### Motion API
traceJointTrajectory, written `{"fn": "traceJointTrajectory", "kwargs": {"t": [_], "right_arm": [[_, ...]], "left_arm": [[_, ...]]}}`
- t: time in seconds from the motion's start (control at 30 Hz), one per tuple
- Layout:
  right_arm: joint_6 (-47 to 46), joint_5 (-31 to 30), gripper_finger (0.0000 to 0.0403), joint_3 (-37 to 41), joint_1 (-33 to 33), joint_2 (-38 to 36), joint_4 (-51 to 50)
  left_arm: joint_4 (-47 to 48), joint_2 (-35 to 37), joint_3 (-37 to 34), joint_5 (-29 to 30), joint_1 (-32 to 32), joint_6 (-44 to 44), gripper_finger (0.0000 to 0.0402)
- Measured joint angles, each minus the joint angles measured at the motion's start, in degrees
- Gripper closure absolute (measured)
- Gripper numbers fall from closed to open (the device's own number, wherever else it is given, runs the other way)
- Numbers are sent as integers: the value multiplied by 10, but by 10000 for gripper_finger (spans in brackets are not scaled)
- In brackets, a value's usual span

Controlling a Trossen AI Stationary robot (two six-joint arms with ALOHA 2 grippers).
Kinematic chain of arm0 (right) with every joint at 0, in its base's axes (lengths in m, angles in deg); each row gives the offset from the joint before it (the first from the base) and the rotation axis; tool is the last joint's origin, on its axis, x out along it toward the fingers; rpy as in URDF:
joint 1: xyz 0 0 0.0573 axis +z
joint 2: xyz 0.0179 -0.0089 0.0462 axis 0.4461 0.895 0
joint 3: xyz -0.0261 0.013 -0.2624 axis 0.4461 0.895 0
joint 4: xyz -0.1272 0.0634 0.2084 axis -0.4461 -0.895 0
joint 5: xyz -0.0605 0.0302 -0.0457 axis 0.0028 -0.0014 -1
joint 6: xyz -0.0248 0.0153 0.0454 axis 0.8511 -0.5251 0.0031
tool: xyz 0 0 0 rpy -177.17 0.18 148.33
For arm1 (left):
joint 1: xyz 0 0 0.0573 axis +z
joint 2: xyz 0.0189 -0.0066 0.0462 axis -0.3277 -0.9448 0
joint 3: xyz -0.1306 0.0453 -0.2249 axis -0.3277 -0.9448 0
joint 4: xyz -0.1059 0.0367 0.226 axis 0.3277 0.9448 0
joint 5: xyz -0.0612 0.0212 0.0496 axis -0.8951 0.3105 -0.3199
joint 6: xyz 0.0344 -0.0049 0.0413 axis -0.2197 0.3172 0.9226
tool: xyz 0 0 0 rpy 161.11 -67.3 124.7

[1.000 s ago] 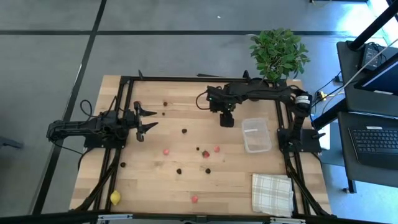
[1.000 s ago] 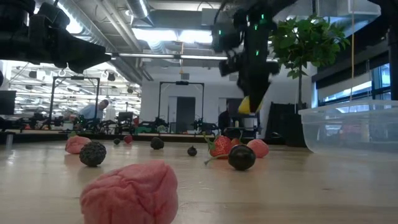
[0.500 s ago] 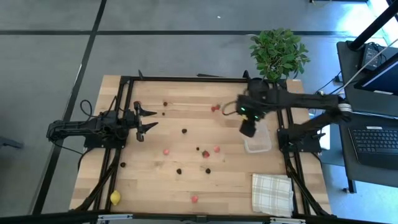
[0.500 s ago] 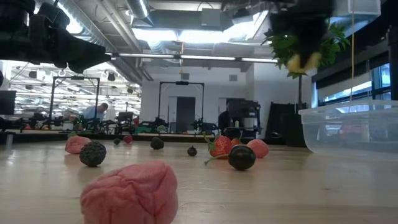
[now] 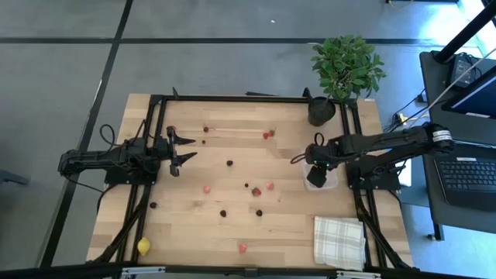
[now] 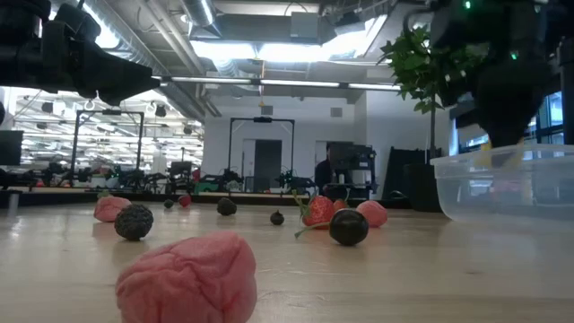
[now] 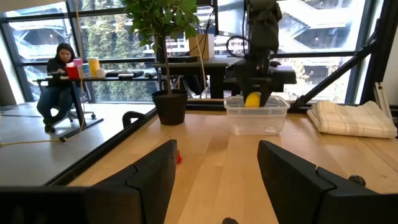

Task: Pick and placing Produce into tupperware
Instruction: Put the top lemon into the transparent bin

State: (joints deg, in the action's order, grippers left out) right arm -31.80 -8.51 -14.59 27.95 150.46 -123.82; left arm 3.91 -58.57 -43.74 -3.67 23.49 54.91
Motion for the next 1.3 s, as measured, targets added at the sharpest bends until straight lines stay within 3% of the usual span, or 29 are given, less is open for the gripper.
{"fn": "traceJointTrajectory", "kwargs": {"t": [0.27,1.3], "right_arm": [[4,5,189,66,0,-1,82],[19,6,172,69,0,-1,91]], "left_arm": [[0,0,0,0,0,0,184],[0,0,0,0,0,0,184]]}}
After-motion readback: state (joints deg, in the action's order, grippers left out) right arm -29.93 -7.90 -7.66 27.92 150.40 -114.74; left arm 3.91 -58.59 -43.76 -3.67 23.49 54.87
